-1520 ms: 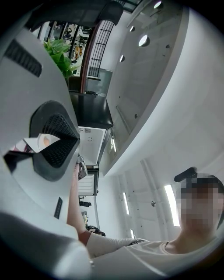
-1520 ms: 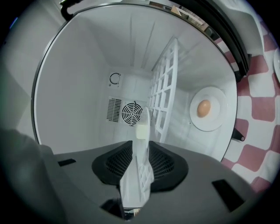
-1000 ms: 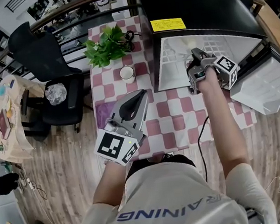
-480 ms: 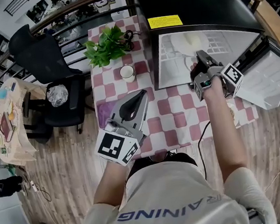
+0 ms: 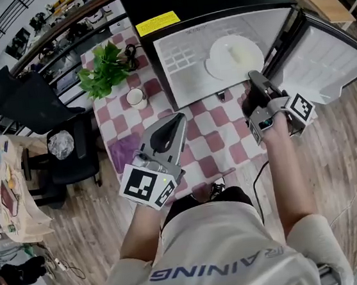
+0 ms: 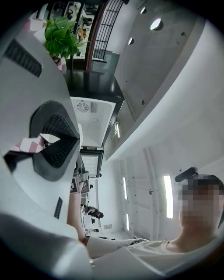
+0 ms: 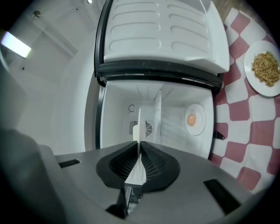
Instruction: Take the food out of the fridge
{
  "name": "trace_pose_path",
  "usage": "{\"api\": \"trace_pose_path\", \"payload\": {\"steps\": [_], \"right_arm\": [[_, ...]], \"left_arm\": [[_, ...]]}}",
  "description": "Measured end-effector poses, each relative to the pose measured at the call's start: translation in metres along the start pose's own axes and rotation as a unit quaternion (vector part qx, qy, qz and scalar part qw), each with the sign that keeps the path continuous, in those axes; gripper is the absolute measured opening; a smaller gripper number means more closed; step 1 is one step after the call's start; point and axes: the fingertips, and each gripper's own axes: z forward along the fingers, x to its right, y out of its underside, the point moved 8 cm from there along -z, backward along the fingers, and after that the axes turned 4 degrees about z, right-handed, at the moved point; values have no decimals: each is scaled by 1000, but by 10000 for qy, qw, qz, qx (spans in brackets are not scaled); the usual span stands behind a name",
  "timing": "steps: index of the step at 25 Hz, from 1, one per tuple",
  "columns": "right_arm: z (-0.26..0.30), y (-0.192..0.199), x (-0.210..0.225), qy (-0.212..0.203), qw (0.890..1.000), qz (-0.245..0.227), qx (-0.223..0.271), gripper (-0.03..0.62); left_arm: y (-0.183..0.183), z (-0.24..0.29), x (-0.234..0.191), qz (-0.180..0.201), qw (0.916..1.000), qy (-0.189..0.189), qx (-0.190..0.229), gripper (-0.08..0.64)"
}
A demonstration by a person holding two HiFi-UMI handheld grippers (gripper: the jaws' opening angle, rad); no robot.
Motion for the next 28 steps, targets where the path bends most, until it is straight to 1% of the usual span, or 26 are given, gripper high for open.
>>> {"api": "trace_pose_path", "payload": {"steps": [4, 7, 11, 14, 18, 21, 28], "right_arm": [[-48, -9, 3, 50, 9994, -66, 343, 40], [-80, -16, 14, 126, 9985, -118, 512, 40], [-130, -18, 51, 244, 9968, -40, 762, 40], [-155, -17, 73, 342, 9949, 79, 949, 40], [-171, -16, 102, 493, 9929, 222, 1060, 38], [-191, -8, 131, 717, 9908, 354, 1093, 40], [-200, 5, 187, 1072, 9898, 491, 800, 40]], "left_arm": [[2, 18, 17, -32, 9988, 490, -66, 5], [8, 31, 31, -44, 9969, 776, -139, 5], [33, 40, 59, -48, 9933, 1126, -268, 5], [45, 50, 66, -120, 9900, 1347, -398, 5], [60, 64, 66, -190, 9867, 1490, -627, 5], [74, 65, 74, -197, 9839, 1583, -811, 5], [101, 67, 84, -125, 9816, 1594, -1040, 5]]}}
